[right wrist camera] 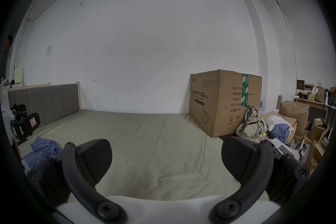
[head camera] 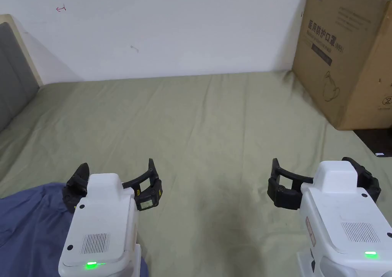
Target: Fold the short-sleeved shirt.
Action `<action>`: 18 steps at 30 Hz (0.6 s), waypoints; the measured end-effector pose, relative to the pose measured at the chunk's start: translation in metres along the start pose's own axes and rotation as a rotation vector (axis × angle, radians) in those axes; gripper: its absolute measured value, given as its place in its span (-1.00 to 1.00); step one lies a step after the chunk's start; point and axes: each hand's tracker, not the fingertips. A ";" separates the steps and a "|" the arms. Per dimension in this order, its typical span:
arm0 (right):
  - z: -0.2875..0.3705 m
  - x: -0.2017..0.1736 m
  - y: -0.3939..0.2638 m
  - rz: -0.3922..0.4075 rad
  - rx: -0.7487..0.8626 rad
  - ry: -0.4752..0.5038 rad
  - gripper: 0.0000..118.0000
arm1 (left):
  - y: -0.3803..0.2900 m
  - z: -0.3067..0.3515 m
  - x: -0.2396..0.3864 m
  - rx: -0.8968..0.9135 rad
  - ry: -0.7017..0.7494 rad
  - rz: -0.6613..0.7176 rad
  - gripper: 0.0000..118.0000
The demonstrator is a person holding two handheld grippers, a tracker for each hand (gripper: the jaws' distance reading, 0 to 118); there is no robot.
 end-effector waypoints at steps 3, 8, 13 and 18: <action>0.000 0.000 0.001 -0.001 0.000 0.001 0.99 | 0.000 0.000 0.000 0.003 -0.004 -0.004 1.00; 0.001 0.000 0.002 -0.001 0.003 0.000 0.99 | 0.000 0.000 0.002 0.009 -0.001 -0.022 1.00; 0.000 0.000 0.003 -0.004 0.004 0.003 0.99 | 0.001 0.000 0.002 0.015 -0.002 -0.023 1.00; 0.001 0.000 0.003 -0.003 0.003 0.008 0.87 | 0.003 0.001 0.002 0.017 -0.009 -0.020 1.00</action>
